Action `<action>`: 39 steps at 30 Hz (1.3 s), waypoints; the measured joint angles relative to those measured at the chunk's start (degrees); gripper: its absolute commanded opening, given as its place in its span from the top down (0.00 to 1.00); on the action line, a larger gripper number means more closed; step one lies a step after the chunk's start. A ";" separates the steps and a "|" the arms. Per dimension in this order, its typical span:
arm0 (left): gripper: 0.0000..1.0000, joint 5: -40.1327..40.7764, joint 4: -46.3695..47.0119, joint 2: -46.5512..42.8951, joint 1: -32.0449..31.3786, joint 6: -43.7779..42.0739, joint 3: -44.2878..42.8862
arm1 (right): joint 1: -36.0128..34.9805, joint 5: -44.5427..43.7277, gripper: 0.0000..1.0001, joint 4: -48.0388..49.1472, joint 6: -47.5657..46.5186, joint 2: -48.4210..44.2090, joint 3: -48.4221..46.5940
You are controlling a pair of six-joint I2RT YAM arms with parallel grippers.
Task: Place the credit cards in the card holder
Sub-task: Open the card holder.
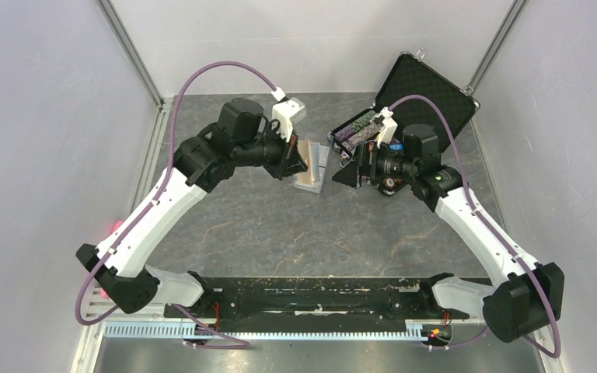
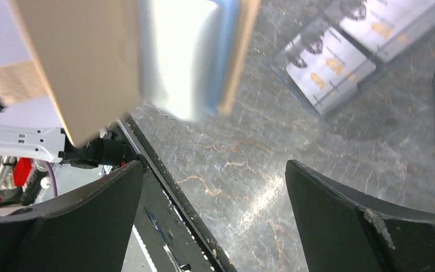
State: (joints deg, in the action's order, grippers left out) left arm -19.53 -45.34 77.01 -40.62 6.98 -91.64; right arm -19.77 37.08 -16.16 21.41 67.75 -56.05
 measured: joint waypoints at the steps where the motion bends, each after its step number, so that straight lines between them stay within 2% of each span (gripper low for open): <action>1: 0.98 -0.20 -1.33 -0.02 0.00 -1.66 -0.63 | 0.00 0.57 0.02 0.15 -0.81 -0.13 -0.74; 12: 0.98 -7.41 -8.76 -2.64 0.04 -14.01 0.94 | 0.00 6.60 0.02 0.37 -10.21 -4.17 -4.81; 22: 0.98 -19.80 -9.38 -3.56 -0.15 -18.62 5.25 | -0.15 14.45 0.02 6.80 -9.16 -3.82 -4.55; 29: 0.98 -18.16 -12.07 0.74 -0.39 -25.09 2.91 | -0.26 16.26 0.02 10.27 -7.87 -2.16 -2.69; 33: 0.98 -17.44 -16.85 4.57 -0.39 -33.48 -1.66 | -0.26 17.40 0.02 11.91 -6.99 -0.96 -2.19; 39: 0.98 -19.28 -21.62 5.53 -1.09 -45.29 -2.27 | -0.48 20.31 0.02 19.10 -2.97 -0.17 -0.79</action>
State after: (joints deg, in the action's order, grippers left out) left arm -38.81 -66.96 82.54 -41.71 -38.30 -93.91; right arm -20.25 57.39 2.94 18.44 67.57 -56.84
